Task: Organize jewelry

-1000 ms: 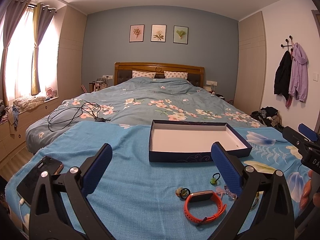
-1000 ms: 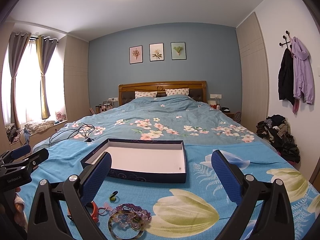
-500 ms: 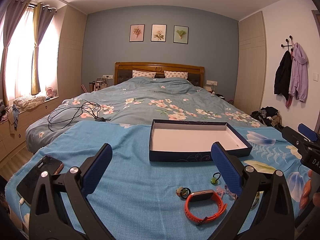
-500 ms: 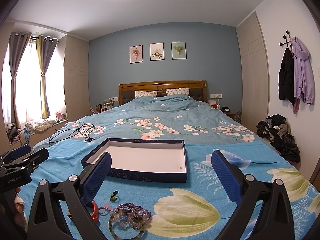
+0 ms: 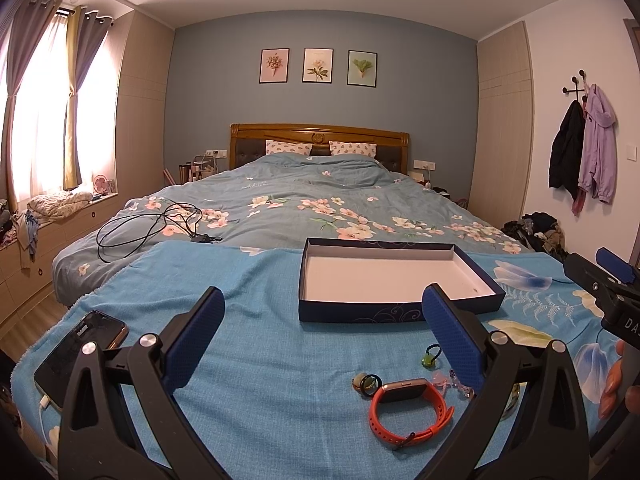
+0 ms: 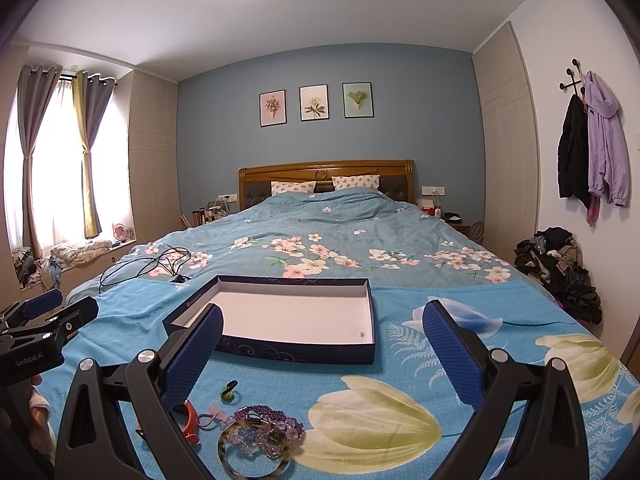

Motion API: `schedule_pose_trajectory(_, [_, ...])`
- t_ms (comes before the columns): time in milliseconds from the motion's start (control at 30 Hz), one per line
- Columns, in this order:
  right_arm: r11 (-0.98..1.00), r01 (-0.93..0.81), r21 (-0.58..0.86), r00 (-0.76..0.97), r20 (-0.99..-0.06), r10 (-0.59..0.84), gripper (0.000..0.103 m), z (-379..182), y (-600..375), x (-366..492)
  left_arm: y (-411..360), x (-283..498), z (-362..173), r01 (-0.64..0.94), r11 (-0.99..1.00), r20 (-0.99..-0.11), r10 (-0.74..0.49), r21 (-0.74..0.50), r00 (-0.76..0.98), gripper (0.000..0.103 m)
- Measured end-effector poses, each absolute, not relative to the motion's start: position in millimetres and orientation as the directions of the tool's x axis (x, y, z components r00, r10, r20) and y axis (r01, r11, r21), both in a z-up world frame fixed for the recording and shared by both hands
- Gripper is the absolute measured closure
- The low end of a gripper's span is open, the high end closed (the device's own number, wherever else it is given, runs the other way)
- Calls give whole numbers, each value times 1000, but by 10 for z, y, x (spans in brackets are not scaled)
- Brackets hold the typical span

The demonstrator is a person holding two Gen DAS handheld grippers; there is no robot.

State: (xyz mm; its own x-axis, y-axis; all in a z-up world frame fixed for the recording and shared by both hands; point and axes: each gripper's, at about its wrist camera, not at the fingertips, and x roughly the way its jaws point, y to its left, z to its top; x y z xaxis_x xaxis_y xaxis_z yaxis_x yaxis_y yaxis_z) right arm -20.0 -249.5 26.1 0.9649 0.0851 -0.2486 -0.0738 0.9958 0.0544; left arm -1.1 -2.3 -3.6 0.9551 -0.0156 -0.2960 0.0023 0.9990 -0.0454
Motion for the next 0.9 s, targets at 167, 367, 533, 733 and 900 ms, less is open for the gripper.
schedule_pose_trajectory(167, [996, -77, 55, 964, -249, 88, 6, 249, -2483, -204, -22, -8, -36, 3, 999, -297, -17, -47, 955, 6])
schedule_pose_trajectory(367, [996, -76, 53, 963, -253, 87, 6, 237, -2465, -205, -31, 1, -43, 4, 999, -306, -18, -45, 952, 6])
schedule_pose_trajectory(533, [994, -89, 58, 957, -270, 101, 6, 210, -2475, -159, 2, 38, -80, 7, 999, -322, -23, -51, 946, 6])
schedule_pose_trajectory(733, [992, -109, 64, 939, -321, 124, 6, 139, -2493, -88, 43, 123, -181, 35, 997, -377, -58, -67, 925, 6])
schedule_pose_trajectory(900, [985, -160, 66, 897, -408, 173, 6, 2, -2482, -14, 6, 254, -339, 78, 996, -455, -93, -51, 885, 6])
